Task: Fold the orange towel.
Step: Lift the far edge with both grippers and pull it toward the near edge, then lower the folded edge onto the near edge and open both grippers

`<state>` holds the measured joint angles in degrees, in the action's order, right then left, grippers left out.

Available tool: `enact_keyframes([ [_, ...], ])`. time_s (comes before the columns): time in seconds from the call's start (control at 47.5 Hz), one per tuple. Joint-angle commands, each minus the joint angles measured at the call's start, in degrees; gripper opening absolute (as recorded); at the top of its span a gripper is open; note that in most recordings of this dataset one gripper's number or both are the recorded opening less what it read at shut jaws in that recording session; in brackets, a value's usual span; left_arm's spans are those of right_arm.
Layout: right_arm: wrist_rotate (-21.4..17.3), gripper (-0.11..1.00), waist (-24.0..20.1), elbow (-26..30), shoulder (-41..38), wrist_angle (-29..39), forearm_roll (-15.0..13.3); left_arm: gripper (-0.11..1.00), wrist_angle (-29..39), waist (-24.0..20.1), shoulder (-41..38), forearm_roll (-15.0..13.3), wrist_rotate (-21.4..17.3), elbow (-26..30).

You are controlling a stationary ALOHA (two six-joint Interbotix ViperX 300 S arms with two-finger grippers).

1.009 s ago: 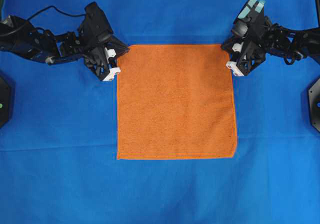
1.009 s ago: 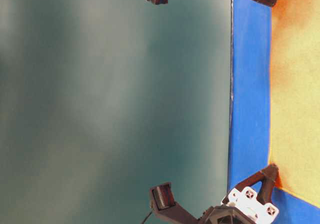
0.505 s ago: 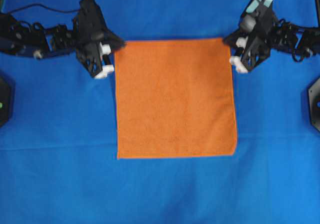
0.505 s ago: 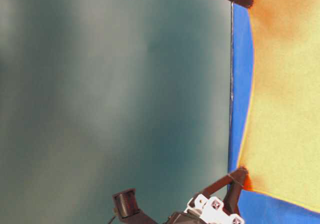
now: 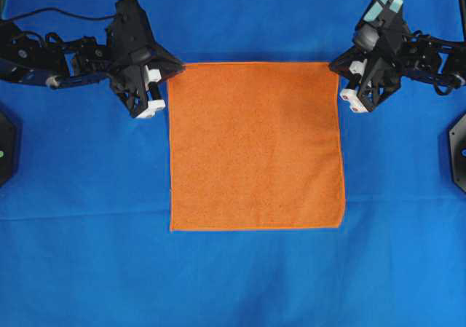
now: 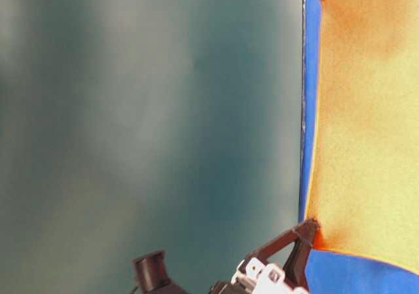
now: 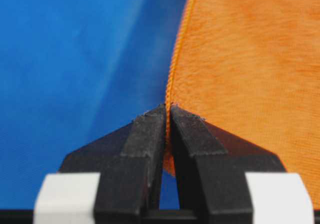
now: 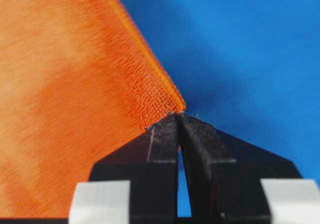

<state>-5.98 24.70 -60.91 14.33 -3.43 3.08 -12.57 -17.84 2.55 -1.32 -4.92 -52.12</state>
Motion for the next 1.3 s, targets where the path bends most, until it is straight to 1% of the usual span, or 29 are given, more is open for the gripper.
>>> enact_keyframes([
  [0.0, -0.26, 0.02, -2.90, -0.26, 3.78, 1.41, 1.23, 0.03, 1.32, 3.25, 3.08, 0.09, 0.00, -0.18],
  [0.105, -1.32, 0.02, -7.29, -1.41, 7.12, 2.99, 2.37, 0.03, 3.08, 6.59, 4.75, 0.09, 0.79, -0.97],
  [0.231, -3.96, 0.02, -13.45, -2.64, 9.84, 4.83, 3.43, 0.03, 3.78, 10.99, 5.36, -0.18, 1.14, -1.58],
  [0.358, -6.86, 0.02, -19.78, -3.16, 10.28, 6.68, 3.60, 0.03, 3.87, 16.17, 5.10, -0.35, 1.23, -1.41],
  [0.4, -8.35, 0.02, -22.24, -3.16, 10.20, 6.94, 3.69, 0.03, 3.87, 17.75, 5.01, -0.44, 1.23, -1.23],
  [0.484, -10.72, 0.02, -25.40, -3.16, 9.93, 7.03, 3.78, 0.03, 3.87, 21.01, 4.66, -0.44, 1.58, -0.97],
  [0.547, -12.39, 0.02, -27.25, -3.08, 9.67, 7.21, 3.69, 0.03, 3.87, 23.29, 4.22, -0.44, 2.72, -0.53],
  [0.673, -15.56, 0.02, -31.55, -2.81, 8.70, 7.73, 3.69, 0.03, 3.78, 26.46, 3.52, -0.44, 5.80, 0.09],
  [0.841, -19.16, 0.02, -36.56, -2.20, 7.21, 8.00, 3.69, 0.03, 3.16, 29.79, 2.20, -0.44, 8.70, 1.32],
  [0.967, -22.06, 0.02, -40.08, -1.32, 5.54, 8.00, 3.69, 0.03, 3.08, 32.17, 0.09, -0.44, 9.05, 2.20],
  [1.136, -24.52, 0.02, -42.19, -0.09, 2.90, 7.91, 3.78, 0.03, 3.52, 33.05, -2.64, -0.44, 9.14, 3.43],
  [1.283, -25.14, 0.02, -43.07, 0.97, 0.88, 8.00, 3.78, 0.03, 4.22, 32.70, -3.69, -0.35, 9.05, 3.43],
])
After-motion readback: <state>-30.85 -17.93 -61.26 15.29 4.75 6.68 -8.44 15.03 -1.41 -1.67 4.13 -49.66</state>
